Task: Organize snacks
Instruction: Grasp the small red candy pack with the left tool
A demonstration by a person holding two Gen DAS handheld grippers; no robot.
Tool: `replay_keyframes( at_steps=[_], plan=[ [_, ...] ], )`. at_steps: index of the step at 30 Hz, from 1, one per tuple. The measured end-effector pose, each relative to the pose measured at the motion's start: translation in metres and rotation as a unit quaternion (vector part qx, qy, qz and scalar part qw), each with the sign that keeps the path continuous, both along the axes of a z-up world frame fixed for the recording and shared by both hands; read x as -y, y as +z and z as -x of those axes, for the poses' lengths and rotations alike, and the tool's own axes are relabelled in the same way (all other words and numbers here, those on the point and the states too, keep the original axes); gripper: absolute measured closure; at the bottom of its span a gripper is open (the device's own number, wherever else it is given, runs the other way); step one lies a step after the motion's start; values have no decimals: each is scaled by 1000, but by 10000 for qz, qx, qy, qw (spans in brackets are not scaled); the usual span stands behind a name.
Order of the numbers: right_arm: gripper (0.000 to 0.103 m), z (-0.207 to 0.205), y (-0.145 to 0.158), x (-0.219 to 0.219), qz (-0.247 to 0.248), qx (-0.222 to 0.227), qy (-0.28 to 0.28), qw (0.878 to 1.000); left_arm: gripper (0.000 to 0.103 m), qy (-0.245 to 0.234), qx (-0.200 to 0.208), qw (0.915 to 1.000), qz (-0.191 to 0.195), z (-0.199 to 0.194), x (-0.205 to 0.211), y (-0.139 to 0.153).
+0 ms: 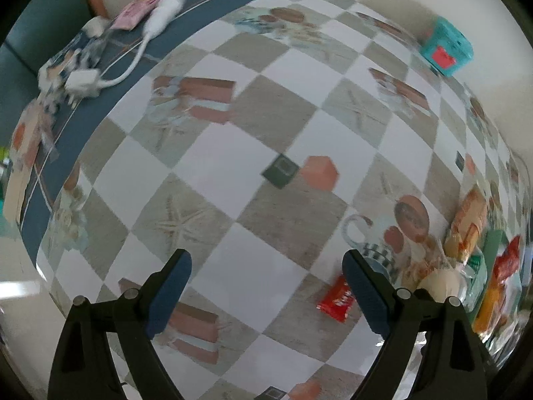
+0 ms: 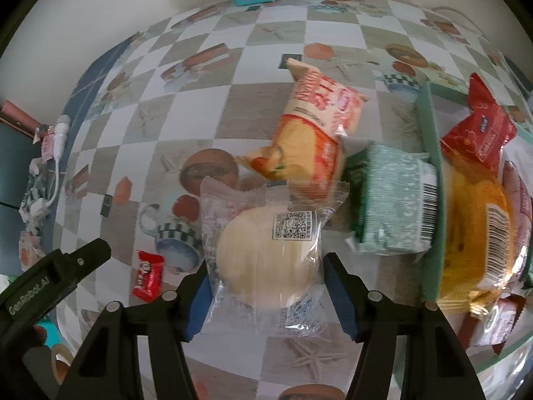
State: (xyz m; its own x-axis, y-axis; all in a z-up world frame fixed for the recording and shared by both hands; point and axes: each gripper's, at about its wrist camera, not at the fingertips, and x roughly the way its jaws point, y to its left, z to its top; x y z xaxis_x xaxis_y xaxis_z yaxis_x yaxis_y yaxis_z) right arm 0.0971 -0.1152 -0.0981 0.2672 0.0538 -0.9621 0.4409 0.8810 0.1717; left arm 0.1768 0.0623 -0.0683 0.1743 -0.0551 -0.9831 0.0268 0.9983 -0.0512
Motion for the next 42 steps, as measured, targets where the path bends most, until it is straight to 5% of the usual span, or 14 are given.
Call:
replay_keyframes(
  at_steps=[13,20,22,26,28,31,42],
  plan=[
    [40,18,5,16,-20,-33,86,10000,13,-808,-29,9966,-145,11,64,-6],
    [40,21,6,14,81,-83,167,9998,26,-911,-143,9957,-11,15,73,-15],
    [40,21,5,13,88,-87,174,9998,45,-913,-167,9957,6,17,73,-16],
    [40,20,5,13,65,-87,166,9998,51,-935,-254,9953,-44,18,72,-22],
    [40,21,5,13,69,-89,172,9998,69,-934,-214,9954,-62,19,74,-22],
    [40,21,5,13,81,-98,174,9998,79,-919,-197,9956,-10,21,74,-22],
    [47,23,20,6,92,45,208,9997,80,-713,237,9972,55,27,58,5]
  ],
)
